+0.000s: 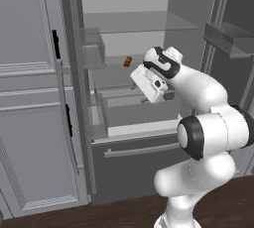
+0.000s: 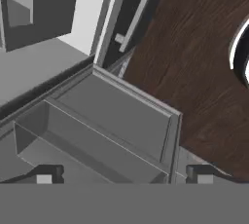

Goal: Take the strawberry from the fridge and place it on top of the pancake, located on the dining counter.

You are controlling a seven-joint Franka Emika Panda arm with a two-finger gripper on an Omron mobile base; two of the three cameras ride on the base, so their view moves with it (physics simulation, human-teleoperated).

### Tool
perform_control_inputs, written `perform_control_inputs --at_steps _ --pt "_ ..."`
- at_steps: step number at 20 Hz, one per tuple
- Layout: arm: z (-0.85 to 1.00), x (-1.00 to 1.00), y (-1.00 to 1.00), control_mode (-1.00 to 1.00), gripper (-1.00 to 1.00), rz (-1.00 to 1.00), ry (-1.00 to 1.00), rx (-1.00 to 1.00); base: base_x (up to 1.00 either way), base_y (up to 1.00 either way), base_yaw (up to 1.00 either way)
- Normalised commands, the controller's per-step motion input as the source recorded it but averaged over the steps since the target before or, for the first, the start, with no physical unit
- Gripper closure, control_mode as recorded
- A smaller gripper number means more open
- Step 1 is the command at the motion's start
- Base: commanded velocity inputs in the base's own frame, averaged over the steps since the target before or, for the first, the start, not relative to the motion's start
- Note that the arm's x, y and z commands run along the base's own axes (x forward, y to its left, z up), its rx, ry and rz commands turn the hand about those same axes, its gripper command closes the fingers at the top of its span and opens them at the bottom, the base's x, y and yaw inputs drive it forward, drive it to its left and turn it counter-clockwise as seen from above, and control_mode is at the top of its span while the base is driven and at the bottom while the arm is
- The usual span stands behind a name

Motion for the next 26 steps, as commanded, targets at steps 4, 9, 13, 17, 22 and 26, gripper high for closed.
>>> perform_control_inputs --at_steps 4,9,13,17,22,26 --pt "0.0 -0.57 -0.57 -1.0 -1.0 0.81 -0.33 -0.26 0.0 0.0 0.0" --pt "0.0 -0.77 -0.28 -1.0 -1.0 0.72 -0.14 -0.58 0.0 0.0 0.0" --pt "-0.02 -0.91 -0.88 -1.0 -1.0 0.52 -0.35 -0.45 0.0 0.0 0.0" --pt "-0.17 -0.86 -0.83 -1.0 -1.0 0.3 -0.39 -0.08 0.0 0.0 0.0" --pt "-0.3 -0.3 -0.25 -1.0 -1.0 0.05 -0.07 0.06 0.0 0.0 0.0" --pt "-0.02 -0.23 0.0 -1.0 -1.0 0.01 0.0 0.06 0.0 0.0 0.0"
